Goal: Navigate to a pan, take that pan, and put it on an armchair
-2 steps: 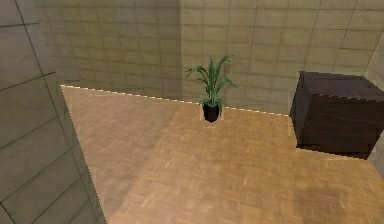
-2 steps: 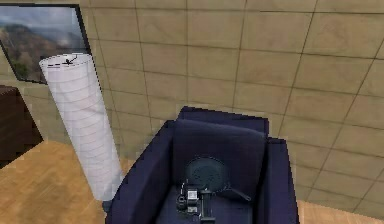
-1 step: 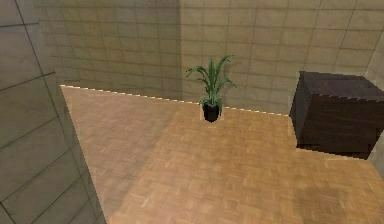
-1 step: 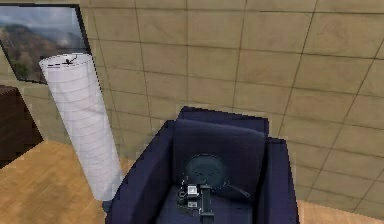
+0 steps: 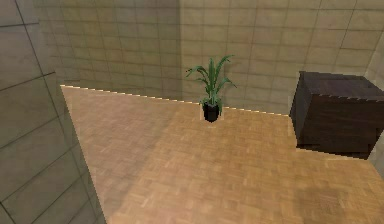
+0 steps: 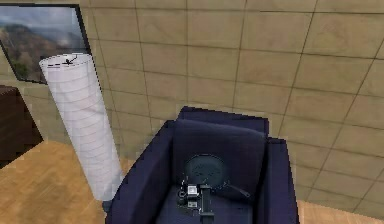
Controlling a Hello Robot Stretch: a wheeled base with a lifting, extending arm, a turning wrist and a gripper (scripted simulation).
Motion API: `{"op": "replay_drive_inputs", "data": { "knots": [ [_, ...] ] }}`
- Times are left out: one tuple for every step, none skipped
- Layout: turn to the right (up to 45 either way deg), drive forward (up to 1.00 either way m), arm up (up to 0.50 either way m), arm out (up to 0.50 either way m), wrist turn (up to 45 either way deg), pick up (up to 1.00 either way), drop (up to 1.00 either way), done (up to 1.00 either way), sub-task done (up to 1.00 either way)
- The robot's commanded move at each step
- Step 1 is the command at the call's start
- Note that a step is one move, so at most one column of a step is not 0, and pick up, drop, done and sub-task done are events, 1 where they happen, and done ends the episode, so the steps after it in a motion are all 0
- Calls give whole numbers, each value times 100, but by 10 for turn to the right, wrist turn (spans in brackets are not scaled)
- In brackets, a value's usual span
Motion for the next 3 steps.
{"op": "replay_drive_inputs", "data": {
  "knots": [
    [0, 0, 0, 0, 0, 0, 100, 0, 0],
    [0, 0, 10, 0, 0, 0, 0, 0, 0],
    [0, 0, 0, -8, 0, 0, 0, 0, 0]
  ]
}}
